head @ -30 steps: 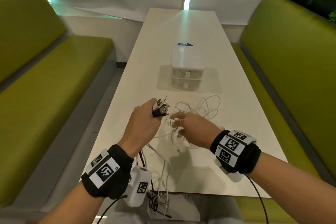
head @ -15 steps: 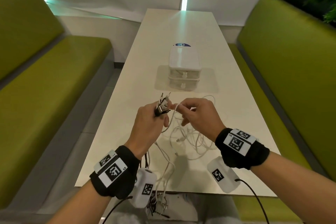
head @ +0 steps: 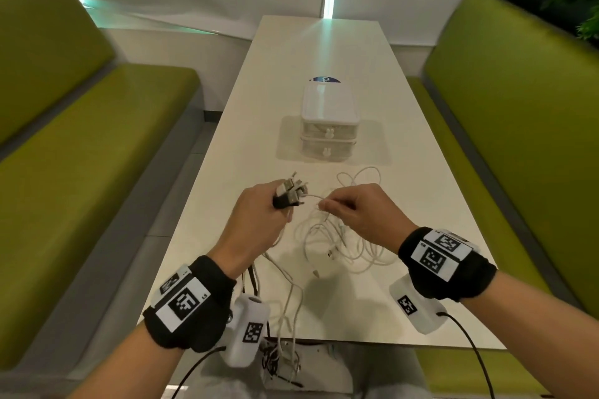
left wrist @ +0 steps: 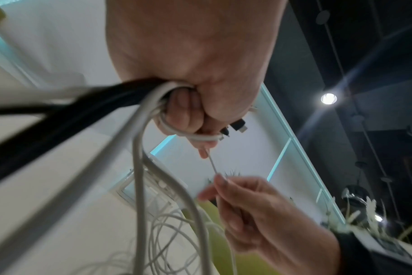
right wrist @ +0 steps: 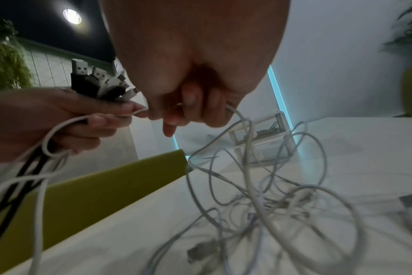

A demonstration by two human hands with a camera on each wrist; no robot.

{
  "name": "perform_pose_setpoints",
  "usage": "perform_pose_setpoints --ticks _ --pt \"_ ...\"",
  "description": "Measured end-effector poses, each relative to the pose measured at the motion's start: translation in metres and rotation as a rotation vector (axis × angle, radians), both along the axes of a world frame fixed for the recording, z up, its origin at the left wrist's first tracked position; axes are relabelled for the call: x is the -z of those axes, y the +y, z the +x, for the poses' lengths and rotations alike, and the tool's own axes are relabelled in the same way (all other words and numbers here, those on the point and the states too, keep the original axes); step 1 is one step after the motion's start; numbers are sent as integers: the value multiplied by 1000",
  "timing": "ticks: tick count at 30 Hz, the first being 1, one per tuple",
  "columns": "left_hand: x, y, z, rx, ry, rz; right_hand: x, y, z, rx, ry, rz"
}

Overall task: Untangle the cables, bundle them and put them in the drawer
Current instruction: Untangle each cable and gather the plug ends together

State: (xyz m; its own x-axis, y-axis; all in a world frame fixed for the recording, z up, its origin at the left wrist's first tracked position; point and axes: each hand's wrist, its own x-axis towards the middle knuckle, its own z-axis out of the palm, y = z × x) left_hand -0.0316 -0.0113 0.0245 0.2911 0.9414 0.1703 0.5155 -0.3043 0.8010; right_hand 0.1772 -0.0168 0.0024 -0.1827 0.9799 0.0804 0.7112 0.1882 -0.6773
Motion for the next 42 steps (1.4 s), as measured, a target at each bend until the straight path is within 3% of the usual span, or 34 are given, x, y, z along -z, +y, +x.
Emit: perform_pose_setpoints --ticks 8,13,16,20,24,29,35,38,42 --pt "1 19 -36 -252 -347 -124 10 0 15 -40 -205 40" --pt "7 16 -30 -242 -31 139 0 5 12 -2 -285 128" --pt "5 11 -22 -200 -33 281 -11 3 2 -8 -353 158" --pt "-1 -5 -3 4 1 401 -15 -2 -12 -53 -400 129" --pt "4 -15 14 76 15 386 -19 -8 -21 -72 -352 76" --pt "18 -11 23 29 73 139 -20 -8 -18 -155 -242 129" --pt "14 -7 17 111 312 149 -12 -8 -8 -135 -306 136" --pt "12 -1 2 33 197 143 -7 -7 7 -109 -375 126" --pt "1 7 -25 -281 -196 74 -1 -6 33 -39 -354 92"
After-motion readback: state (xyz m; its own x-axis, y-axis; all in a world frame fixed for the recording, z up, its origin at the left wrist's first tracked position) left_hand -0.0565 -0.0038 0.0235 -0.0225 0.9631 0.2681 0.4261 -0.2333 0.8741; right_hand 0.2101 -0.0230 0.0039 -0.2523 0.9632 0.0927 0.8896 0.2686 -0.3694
